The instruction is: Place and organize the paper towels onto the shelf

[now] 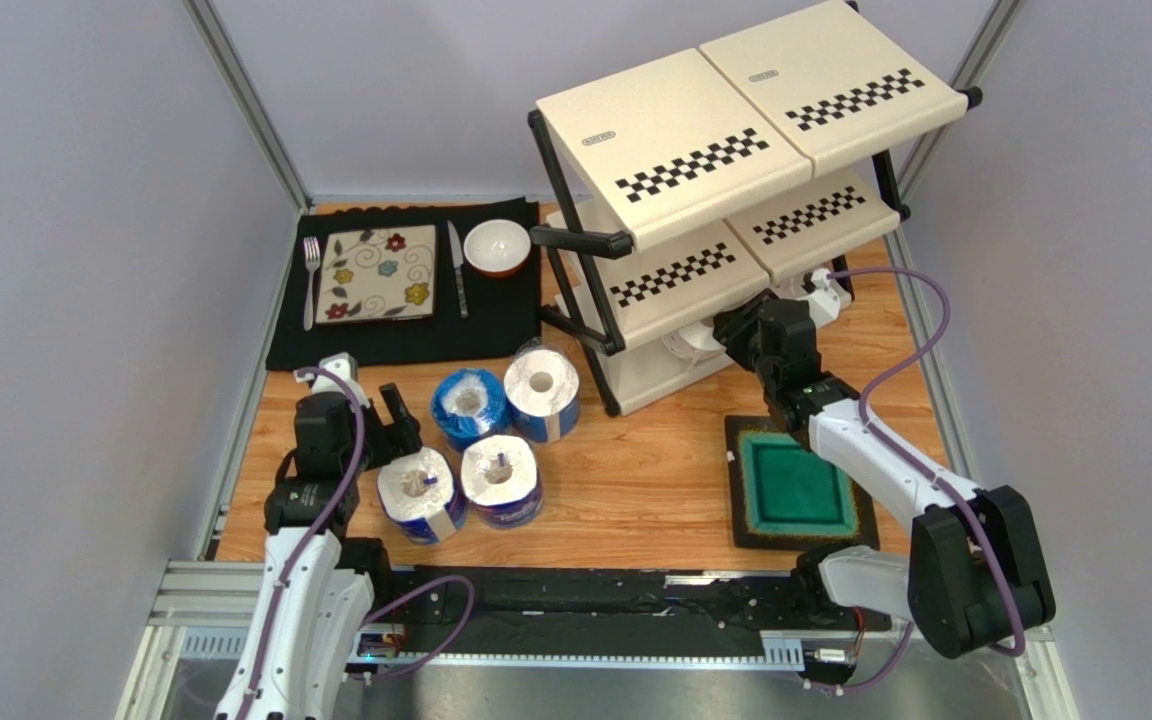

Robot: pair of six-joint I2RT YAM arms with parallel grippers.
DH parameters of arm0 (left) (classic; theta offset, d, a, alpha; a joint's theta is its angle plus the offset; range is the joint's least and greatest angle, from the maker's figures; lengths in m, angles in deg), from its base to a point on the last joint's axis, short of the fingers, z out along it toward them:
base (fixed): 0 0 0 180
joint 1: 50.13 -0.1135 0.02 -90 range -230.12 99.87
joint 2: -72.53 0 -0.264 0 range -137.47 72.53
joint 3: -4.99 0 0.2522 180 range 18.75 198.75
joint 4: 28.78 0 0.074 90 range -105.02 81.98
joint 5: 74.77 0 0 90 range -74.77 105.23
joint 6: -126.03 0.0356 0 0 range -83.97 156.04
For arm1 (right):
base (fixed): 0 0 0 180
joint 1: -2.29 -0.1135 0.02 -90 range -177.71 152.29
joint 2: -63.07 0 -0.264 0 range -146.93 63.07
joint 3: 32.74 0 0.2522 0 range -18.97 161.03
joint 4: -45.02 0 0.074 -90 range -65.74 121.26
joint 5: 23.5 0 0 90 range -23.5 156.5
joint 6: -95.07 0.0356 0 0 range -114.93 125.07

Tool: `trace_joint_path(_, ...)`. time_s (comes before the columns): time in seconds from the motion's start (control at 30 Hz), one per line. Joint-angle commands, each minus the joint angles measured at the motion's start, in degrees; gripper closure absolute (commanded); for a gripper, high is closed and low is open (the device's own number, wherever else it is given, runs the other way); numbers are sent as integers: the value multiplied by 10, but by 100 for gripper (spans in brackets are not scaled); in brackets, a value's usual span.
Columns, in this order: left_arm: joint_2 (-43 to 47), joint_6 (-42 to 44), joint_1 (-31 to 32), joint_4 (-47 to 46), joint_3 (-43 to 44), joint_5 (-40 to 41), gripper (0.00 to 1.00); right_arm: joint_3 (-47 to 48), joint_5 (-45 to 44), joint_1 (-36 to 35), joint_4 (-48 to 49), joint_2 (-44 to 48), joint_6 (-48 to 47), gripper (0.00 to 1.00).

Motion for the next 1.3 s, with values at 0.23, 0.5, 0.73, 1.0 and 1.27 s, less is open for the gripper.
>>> trace_joint_path(0.23, 2, 10, 0, -3, 1, -5, 8, 43, 0, 3, 82, -37, 24, 71)
trace_joint_path(0.5, 3, 10, 0, -3, 0, -6, 7, 47, -7, 5, 94, -55, 19, 70)
trace_joint_path(0.73, 1, 10, 1, -4, 0, -9, 7, 53, 0, 6, 93, -66, 18, 53)
trace_joint_path(1.0, -1, 12, 1, -4, 0, -13, 7, 36, 10, 15, 85, -20, 17, 30)
trace_joint_path(1.27, 1, 12, 0, -4, 0, -13, 8, 18, 32, 38, 32, 85, -3, 28)
